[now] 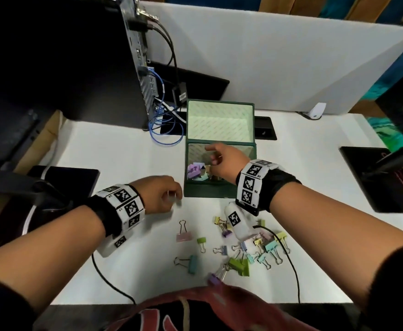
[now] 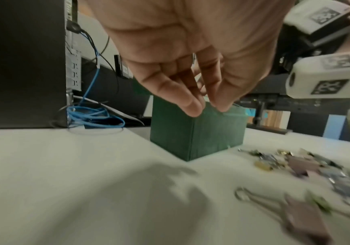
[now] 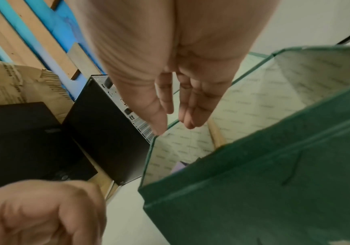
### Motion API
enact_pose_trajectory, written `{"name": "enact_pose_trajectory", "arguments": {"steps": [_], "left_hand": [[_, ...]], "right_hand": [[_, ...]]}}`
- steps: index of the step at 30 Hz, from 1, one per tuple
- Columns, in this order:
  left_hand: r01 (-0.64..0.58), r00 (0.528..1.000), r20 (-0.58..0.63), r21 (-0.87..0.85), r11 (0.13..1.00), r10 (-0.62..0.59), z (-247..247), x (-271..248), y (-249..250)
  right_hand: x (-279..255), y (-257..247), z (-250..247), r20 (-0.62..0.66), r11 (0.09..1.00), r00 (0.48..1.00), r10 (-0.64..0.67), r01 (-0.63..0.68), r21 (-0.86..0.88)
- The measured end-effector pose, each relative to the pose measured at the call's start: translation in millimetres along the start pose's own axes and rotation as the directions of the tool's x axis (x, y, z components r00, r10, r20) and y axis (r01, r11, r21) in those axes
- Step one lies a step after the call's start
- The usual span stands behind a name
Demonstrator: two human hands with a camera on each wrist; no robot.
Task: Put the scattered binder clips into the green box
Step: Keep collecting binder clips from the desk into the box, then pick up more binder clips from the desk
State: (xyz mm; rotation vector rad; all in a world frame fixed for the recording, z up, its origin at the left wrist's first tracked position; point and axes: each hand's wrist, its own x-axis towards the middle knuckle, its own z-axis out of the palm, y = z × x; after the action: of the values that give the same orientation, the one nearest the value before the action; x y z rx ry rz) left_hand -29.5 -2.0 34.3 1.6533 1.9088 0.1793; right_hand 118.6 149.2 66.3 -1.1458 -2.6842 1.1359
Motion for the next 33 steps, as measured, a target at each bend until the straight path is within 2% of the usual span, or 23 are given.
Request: {"name": "enact_pose_trajectory", "arguments": {"steps": [3, 7, 9, 11, 13, 15, 17, 19, 22, 28, 33], "left_hand": [[0.009, 0.987, 0.16, 0.041, 0.999, -0.015, 11, -7, -1], [-0.042, 0.966, 0.258, 0.092, 0.995, 0.017, 26, -8, -1], [-0.073, 0.96, 0.279, 0.13, 0.989, 0.034, 31, -6, 0], [-0.106, 0.951, 0.307, 0.184, 0.977, 0.046, 36, -4, 3], [-0.136, 0.939, 0.34, 0.234, 0.963, 0.051, 43, -3, 6], [-0.162, 0.929, 0.365, 0.265, 0.951, 0.056, 48, -2, 9], [-0.174, 0.929, 0.366, 0.277, 0.945, 0.064, 52, 0, 10], [-0.179, 0.933, 0.353, 0.292, 0.939, 0.068, 54, 1, 10], [-0.185, 0.937, 0.342, 0.321, 0.929, 0.068, 57, 3, 12], [-0.177, 0.955, 0.287, 0.33, 0.927, 0.08, 58, 2, 10], [-0.069, 0.992, 0.113, 0.105, 0.992, 0.057, 56, -1, 7]], "right_hand": [[-14, 11, 0, -0.022, 0.997, 0.997, -0.075, 0.075, 0.023], [-45, 33, -2, -0.017, 0.988, 0.991, -0.131, 0.132, 0.083], [-61, 44, -3, 0.05, 0.987, 0.986, -0.16, 0.159, 0.035], [-75, 54, -1, 0.19, 0.974, 0.965, -0.182, 0.204, -0.101], [-87, 61, 5, 0.383, 0.936, 0.912, -0.15, 0.256, -0.243], [-96, 67, 16, 0.55, 0.89, 0.829, -0.098, 0.321, -0.324], [-104, 72, 28, 0.655, 0.832, 0.754, -0.054, 0.397, -0.389], [-110, 78, 38, 0.693, 0.758, 0.72, -0.038, 0.473, -0.45], [-114, 83, 44, 0.7, 0.695, 0.713, -0.044, 0.526, -0.491], [-121, 88, 47, 0.707, 0.685, 0.707, -0.033, 0.531, -0.499], [-124, 91, 54, 0.654, 0.729, 0.754, -0.062, 0.481, -0.486]]}}
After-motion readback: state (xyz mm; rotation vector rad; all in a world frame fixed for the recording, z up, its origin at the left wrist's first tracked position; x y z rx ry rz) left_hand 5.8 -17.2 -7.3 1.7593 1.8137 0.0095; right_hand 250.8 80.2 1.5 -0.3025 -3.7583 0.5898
